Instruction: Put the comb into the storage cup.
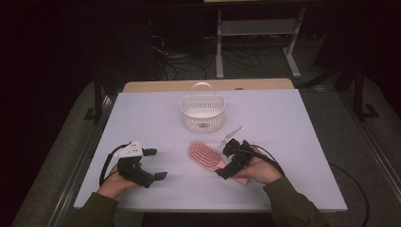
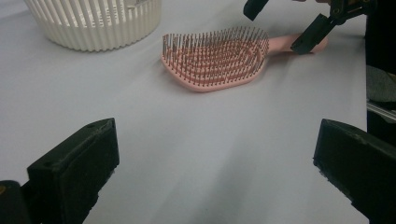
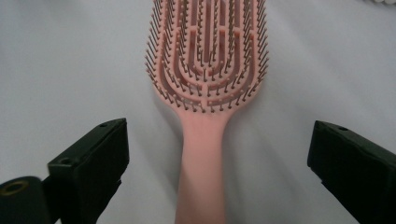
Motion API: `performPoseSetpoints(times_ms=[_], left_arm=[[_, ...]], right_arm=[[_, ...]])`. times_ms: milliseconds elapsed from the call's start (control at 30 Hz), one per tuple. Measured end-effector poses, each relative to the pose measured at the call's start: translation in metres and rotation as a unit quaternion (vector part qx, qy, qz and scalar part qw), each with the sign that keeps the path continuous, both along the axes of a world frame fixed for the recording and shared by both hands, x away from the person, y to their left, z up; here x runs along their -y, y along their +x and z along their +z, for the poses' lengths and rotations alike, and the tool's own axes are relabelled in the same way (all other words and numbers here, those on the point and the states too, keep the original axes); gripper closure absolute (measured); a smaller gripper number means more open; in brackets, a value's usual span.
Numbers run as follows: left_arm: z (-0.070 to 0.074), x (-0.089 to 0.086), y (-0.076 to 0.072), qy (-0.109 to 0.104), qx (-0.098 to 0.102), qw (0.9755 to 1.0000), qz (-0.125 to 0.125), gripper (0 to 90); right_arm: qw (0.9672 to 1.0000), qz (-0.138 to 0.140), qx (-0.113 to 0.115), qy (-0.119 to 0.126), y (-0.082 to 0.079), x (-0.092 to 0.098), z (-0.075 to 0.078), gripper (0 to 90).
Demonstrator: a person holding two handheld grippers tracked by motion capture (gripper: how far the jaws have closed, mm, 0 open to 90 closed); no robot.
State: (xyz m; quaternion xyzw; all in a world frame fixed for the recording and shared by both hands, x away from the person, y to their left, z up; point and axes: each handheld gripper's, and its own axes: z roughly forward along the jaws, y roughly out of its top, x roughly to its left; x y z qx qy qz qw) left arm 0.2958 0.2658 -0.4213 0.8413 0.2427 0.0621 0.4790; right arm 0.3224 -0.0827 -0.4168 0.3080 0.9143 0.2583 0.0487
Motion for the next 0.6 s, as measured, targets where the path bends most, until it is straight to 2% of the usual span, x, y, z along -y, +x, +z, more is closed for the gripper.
performPoseSetpoints(times_ms=[67,167,267,600], left_arm=[[-0.0001,0.0,0.0,0.0,0.0,1.0,0.0,0.0],[-0.0001,0.0001,0.0,0.0,0.0,1.0,0.0,0.0],[-0.0001,-0.0001,0.0002,0.001,0.0,1.0,0.0,0.0],[-0.0002,0.0003,0.0,0.001,0.0,1.0,0.0,0.0]], right_arm=[[1.0,0.0,-0.001,-0.002,0.0002,0.0001,-0.0004,6.6],[0.9999,0.0,-0.007,-0.009,0.0006,0.0004,-0.0021,12.6],[0.9999,-0.001,-0.009,-0.011,0.0006,-0.0003,-0.0028,13.6],[0.9996,0.004,-0.024,-0.016,0.0006,-0.0013,-0.0039,29.9]])
